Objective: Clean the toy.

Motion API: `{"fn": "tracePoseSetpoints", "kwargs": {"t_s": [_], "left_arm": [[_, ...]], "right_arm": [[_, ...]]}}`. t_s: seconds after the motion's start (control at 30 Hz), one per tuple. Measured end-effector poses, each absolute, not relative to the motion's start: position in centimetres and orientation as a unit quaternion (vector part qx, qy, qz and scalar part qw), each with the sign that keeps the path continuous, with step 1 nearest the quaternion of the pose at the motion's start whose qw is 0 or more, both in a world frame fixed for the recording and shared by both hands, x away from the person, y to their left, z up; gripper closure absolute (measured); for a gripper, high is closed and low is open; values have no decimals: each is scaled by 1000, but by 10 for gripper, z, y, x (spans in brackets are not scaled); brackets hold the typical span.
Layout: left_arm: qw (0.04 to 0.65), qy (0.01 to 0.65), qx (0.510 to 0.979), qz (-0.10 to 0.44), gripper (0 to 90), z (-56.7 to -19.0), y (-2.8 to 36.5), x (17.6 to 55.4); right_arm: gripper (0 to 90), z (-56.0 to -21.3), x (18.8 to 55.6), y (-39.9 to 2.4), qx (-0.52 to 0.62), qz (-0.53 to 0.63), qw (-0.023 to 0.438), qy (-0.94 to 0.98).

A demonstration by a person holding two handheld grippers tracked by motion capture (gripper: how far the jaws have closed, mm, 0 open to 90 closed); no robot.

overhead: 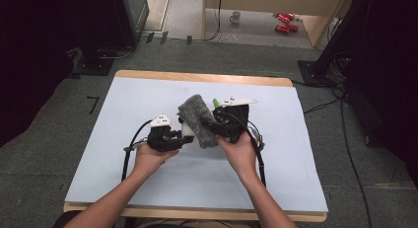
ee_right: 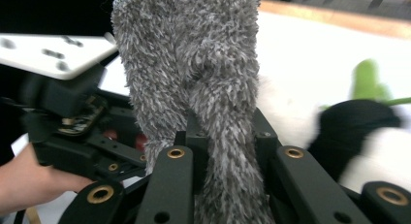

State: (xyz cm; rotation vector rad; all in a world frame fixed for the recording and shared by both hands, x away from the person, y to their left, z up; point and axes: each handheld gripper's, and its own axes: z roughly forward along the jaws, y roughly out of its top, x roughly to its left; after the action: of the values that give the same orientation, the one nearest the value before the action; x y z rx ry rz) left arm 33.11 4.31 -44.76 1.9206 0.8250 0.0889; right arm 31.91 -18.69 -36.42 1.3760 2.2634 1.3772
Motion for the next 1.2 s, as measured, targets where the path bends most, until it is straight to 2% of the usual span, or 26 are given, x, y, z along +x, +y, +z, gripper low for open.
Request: {"fn": "tracePoseSetpoints", "kwargs": {"t_s": [0.23, 0.27, 0.33, 0.37, 0.47, 0.93, 1.2], "left_arm": [[490, 350, 797, 42, 638, -453, 44, 335], [491, 354, 795, 40, 638, -454, 46, 338], [491, 352, 796, 40, 639, -455, 47, 339], [493, 348, 797, 37, 639, -456, 47, 340], [492, 340, 800, 37, 639, -456, 48, 341], [500, 344, 795, 14, 632, -460, 53, 349], [500, 345, 794, 10, 627, -460, 53, 351]], "right_arm": [[772, -376, 324, -187, 456, 434, 105, 770], [773, -378, 326, -192, 463, 416, 127, 772], [774, -378, 327, -197, 471, 409, 128, 771], [778, -380, 331, -210, 486, 416, 107, 762], [781, -379, 334, -220, 497, 424, 91, 752], [779, -373, 334, -286, 556, 433, 129, 698], [785, -376, 334, -303, 570, 424, 143, 689]]}}
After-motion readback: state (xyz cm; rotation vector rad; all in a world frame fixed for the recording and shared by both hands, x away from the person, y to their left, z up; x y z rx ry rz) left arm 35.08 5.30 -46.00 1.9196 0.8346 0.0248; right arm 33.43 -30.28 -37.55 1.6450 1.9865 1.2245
